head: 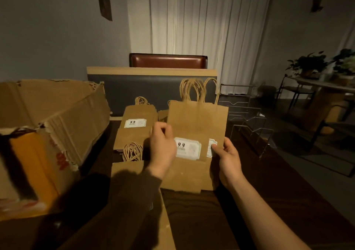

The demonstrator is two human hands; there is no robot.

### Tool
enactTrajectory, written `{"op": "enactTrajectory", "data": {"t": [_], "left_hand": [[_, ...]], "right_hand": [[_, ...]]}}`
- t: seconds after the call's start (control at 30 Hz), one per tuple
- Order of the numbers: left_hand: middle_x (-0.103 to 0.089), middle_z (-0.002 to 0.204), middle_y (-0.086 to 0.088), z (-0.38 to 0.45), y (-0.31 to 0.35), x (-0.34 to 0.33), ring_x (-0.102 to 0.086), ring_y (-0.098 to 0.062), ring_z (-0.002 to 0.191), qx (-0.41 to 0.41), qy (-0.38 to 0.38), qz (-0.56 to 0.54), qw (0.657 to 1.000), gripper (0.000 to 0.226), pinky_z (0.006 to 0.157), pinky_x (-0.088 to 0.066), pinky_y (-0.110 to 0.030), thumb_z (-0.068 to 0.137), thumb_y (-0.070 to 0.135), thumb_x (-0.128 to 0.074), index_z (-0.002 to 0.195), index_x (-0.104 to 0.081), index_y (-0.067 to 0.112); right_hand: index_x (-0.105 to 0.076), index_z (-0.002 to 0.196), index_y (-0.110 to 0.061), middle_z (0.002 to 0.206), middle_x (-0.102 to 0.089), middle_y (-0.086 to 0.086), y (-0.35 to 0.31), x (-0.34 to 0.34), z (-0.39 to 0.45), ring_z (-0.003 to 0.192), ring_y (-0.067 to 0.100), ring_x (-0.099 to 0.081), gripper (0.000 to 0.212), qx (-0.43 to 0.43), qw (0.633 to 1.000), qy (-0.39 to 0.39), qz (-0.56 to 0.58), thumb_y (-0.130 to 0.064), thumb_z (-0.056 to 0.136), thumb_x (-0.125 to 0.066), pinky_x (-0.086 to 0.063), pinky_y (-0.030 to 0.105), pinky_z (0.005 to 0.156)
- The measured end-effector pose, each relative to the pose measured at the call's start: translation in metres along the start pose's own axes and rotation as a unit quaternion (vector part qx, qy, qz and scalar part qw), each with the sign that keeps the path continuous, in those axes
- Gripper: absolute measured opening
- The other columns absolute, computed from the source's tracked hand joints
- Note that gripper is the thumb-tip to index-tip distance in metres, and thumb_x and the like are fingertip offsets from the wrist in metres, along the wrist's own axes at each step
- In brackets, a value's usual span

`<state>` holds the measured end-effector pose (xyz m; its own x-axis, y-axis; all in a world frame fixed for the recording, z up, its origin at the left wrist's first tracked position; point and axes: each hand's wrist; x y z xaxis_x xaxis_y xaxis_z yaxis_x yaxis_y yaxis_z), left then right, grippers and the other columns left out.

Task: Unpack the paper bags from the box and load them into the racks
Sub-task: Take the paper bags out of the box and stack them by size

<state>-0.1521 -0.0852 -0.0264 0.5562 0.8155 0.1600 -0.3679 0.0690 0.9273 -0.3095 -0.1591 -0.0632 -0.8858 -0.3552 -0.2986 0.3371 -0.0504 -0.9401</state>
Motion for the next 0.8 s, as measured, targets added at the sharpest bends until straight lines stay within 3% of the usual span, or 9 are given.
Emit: {"op": "enactTrajectory", "data": {"t": [0.1,0.23,0.3,0.4,0.47,0.57,0.63,0.7,0.8], "left_hand": [[-0.058,0.095,-0.007,-0.008,-0.013,-0.022,-0.065,-0.026,0.08,0.034,-0.014,0.019,0.999,0.016,0.059,-0.057,-0.037,0.104,0.037,-0.037,0.099,-0.041,0.023],[-0.057,0.083,-0.006,-0.022,-0.005,-0.035,-0.056,-0.018,0.064,0.031,0.0,-0.041,0.999,0.009,0.04,-0.038,-0.017,0.105,0.027,-0.04,0.107,-0.037,0.018],[-0.058,0.083,-0.007,-0.021,0.002,-0.036,-0.056,-0.02,0.065,-0.006,0.032,-0.066,0.997,0.007,0.047,-0.043,-0.027,0.104,0.025,-0.043,0.102,-0.037,0.022],[-0.059,0.082,-0.004,-0.014,0.011,-0.038,-0.06,-0.025,0.071,-0.03,0.065,-0.068,0.995,0.011,0.061,-0.051,-0.045,0.103,0.025,-0.047,0.096,-0.039,0.023],[-0.06,0.085,-0.002,-0.015,0.02,-0.039,-0.06,-0.021,0.074,-0.031,0.074,-0.099,0.992,0.01,0.062,-0.052,-0.039,0.103,0.025,-0.049,0.099,-0.04,0.021],[-0.063,0.094,0.001,-0.019,0.026,-0.039,-0.063,-0.013,0.077,-0.026,0.026,-0.156,0.987,0.014,0.057,-0.049,-0.018,0.103,0.027,-0.049,0.11,-0.039,0.02],[-0.065,0.106,0.001,-0.023,0.015,-0.038,-0.067,-0.003,0.086,-0.027,-0.054,-0.18,0.982,0.023,0.063,-0.051,-0.012,0.102,0.031,-0.051,0.118,-0.041,0.018],[-0.061,0.126,0.002,-0.029,-0.002,-0.037,-0.06,0.009,0.106,0.006,-0.15,-0.153,0.977,0.05,0.084,-0.053,-0.015,0.095,0.044,-0.06,0.132,-0.042,0.016],[-0.044,0.15,0.006,-0.038,-0.023,-0.038,-0.043,-0.01,0.136,0.079,-0.229,-0.094,0.966,0.091,0.114,-0.039,-0.041,0.084,0.047,-0.072,0.155,-0.021,0.025]], "right_hand": [[-0.068,0.108,-0.017,0.101,-0.075,0.001,-0.004,-0.005,-0.005,0.097,0.017,-0.071,0.026,0.025,0.999,0.017,-0.025,-0.012,0.104,-0.043,-0.055,0.035,0.087],[-0.065,0.113,-0.017,0.098,-0.072,-0.008,-0.007,-0.008,-0.012,0.093,0.004,-0.068,0.031,0.076,0.992,0.004,-0.101,-0.031,0.107,-0.038,-0.049,0.024,0.08],[-0.062,0.12,-0.022,0.107,-0.071,-0.011,-0.011,-0.005,-0.011,0.102,0.004,-0.067,0.036,0.089,0.99,-0.023,-0.111,-0.044,0.103,-0.039,-0.05,0.023,0.085],[-0.057,0.13,-0.035,0.129,-0.065,-0.005,-0.02,0.004,-0.007,0.123,0.015,-0.06,0.055,0.072,0.992,-0.073,-0.08,-0.07,0.089,-0.049,-0.047,0.041,0.104],[-0.053,0.131,-0.038,0.13,-0.064,-0.004,-0.026,0.008,-0.008,0.121,0.016,-0.062,0.042,0.085,0.986,-0.102,-0.102,-0.042,0.092,-0.065,-0.051,0.04,0.1],[-0.052,0.122,-0.037,0.118,-0.067,-0.009,-0.035,0.015,-0.006,0.109,0.006,-0.065,0.045,0.151,0.973,-0.067,-0.164,-0.005,0.092,-0.066,-0.056,0.032,0.092],[-0.057,0.113,-0.035,0.112,-0.069,-0.011,-0.033,0.021,-0.005,0.106,0.002,-0.065,0.034,0.175,0.966,-0.037,-0.185,-0.007,0.095,-0.062,-0.056,0.027,0.091],[-0.058,0.114,-0.035,0.11,-0.07,-0.013,-0.018,0.025,-0.01,0.106,0.001,-0.065,0.027,0.143,0.972,-0.039,-0.184,-0.013,0.097,-0.059,-0.055,0.022,0.088],[-0.059,0.118,-0.036,0.113,-0.07,-0.014,0.009,0.028,-0.02,0.107,0.001,-0.066,0.022,0.085,0.981,-0.044,-0.171,-0.024,0.099,-0.055,-0.054,0.024,0.088]]}}
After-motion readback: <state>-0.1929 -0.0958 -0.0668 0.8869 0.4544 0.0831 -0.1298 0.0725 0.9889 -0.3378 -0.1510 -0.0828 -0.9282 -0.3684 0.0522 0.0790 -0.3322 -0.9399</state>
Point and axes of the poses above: each hand's wrist, its own z-axis towards the middle knuckle, its own x-axis out of the back of the hand, y = z × x
